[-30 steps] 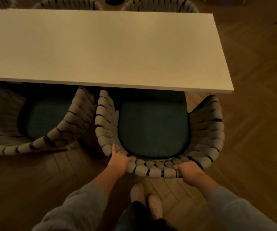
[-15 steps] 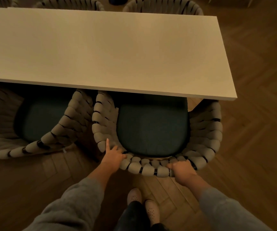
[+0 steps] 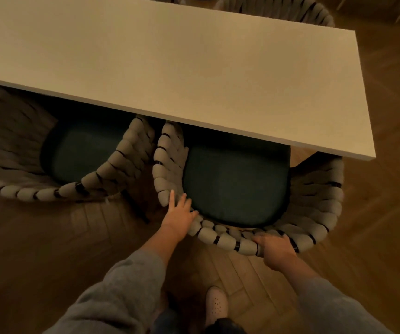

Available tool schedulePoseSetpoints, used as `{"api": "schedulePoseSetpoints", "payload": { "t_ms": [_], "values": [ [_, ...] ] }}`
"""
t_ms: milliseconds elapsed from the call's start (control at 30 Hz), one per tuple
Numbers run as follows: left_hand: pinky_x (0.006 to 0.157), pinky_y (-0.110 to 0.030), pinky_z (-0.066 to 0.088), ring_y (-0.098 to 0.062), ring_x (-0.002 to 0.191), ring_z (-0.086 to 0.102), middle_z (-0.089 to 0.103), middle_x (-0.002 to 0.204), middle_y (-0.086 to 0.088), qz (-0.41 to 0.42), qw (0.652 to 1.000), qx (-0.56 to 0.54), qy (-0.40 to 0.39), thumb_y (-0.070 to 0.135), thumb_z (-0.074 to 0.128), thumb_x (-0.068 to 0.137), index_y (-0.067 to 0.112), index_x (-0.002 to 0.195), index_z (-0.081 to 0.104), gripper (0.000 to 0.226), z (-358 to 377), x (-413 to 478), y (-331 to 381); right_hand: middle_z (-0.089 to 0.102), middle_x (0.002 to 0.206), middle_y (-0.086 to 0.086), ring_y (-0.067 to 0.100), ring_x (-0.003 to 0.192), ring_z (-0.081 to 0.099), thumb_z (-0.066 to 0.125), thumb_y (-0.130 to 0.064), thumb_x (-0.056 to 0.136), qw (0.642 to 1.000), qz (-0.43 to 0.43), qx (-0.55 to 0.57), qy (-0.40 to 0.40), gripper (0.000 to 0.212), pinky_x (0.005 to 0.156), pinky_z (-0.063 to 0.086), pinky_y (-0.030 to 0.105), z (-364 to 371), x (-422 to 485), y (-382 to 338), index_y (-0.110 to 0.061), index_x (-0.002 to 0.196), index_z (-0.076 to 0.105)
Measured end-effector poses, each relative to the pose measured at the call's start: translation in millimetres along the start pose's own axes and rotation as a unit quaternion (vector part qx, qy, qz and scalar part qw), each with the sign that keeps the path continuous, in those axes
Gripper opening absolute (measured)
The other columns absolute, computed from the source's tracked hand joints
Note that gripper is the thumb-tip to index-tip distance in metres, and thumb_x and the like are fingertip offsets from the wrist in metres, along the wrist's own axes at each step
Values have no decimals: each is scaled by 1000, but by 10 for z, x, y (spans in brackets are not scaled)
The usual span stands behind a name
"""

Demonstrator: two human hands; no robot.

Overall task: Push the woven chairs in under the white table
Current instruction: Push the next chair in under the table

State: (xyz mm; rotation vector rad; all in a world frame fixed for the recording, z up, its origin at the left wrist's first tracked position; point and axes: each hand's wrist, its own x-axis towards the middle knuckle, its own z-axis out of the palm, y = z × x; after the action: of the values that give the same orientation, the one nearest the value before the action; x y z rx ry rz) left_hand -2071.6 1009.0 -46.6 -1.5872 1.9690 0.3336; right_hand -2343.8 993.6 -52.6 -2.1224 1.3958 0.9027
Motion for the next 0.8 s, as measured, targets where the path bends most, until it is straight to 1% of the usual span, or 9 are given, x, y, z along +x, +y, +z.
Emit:
{"api": "schedulePoseSetpoints", "payload": {
  "t_ms": [33, 100, 133, 200, 300, 400, 500, 633, 800],
  "values": [
    [111, -65, -11, -34, 149, -5, 4, 162, -13, -6, 999, -26, 20, 15, 57, 94, 30, 155, 19, 73, 42, -57, -14, 50, 137, -6, 21, 126, 46, 64, -31, 85, 1000, 7, 6, -22, 62, 105, 34, 46, -27, 8, -43, -38, 140, 38],
    [111, -59, -15, -30, 148, -15, -8, 163, -12, -18, 994, -80, 66, 14, 55, 94, 31, 156, 7, 80, 167, -210, -91, 43, 145, -3, 23, 132, 42, 74, -51, 74, 997, 16, 44, -59, 89, 108, 35, 43, -109, 48, -208, -32, 148, 28],
    [110, -56, -18, -28, 147, -20, -12, 162, -11, -22, 991, -102, 87, 14, 54, 94, 31, 156, 4, 81, 260, -311, -166, 38, 149, 0, 24, 134, 39, 74, -57, 71, 995, 9, 73, -62, 102, 109, 35, 42, -156, 71, -356, -28, 152, 20],
    [110, -52, -20, -25, 142, -29, -20, 161, -9, -43, 985, -126, 108, 15, 51, 95, 32, 155, -2, 82, 488, -584, -466, 30, 153, 4, 25, 138, 35, 70, -64, 72, 992, -25, 120, -12, 112, 109, 36, 42, -245, 132, -833, -27, 155, 4],
    [109, -50, -21, -24, 139, -32, -23, 160, -11, -100, 978, -148, 109, 18, 51, 95, 30, 155, -8, 85, 824, -950, -1041, 20, 158, 5, 25, 144, 24, 67, -61, 78, 980, -67, 154, 111, 107, 116, 28, 45, -396, 185, -1620, -30, 155, 0],
    [111, -52, -19, -26, 143, -27, -19, 161, -14, -161, 967, -170, 98, 20, 53, 94, 28, 156, -5, 85, 1141, -1300, -1773, 7, 162, 4, 25, 148, 12, 66, -52, 84, 967, -107, 142, 181, 98, 121, 15, 46, -568, 257, -2440, -33, 154, 1],
    [112, -52, -17, -29, 147, -22, -18, 161, -14, -185, 962, -182, 82, 24, 55, 93, 29, 156, -4, 86, 1432, -1632, -2590, -1, 163, 4, 22, 150, 0, 65, -47, 86, 964, -115, 141, 193, 94, 122, 7, 44, -736, 352, -3256, -34, 154, 2],
    [108, -52, -19, -28, 146, -22, -16, 162, -12, -193, 964, -166, 76, 32, 59, 92, 29, 155, -8, 92, 1788, -1961, -3617, -2, 163, 4, 21, 150, -4, 63, -45, 88, 965, -114, 128, 196, 90, 121, 0, 43, -870, 506, -4244, -32, 154, 3],
    [115, -56, -9, -31, 148, -18, -14, 162, -12, -192, 976, -96, 28, 14, 51, 97, 26, 156, -4, 81, 1931, -2071, -4579, -3, 163, 3, 21, 150, -7, 63, -41, 88, 968, -149, 79, 188, 91, 120, -4, 42, -1049, 700, -4986, -30, 154, 1]
  ]
}}
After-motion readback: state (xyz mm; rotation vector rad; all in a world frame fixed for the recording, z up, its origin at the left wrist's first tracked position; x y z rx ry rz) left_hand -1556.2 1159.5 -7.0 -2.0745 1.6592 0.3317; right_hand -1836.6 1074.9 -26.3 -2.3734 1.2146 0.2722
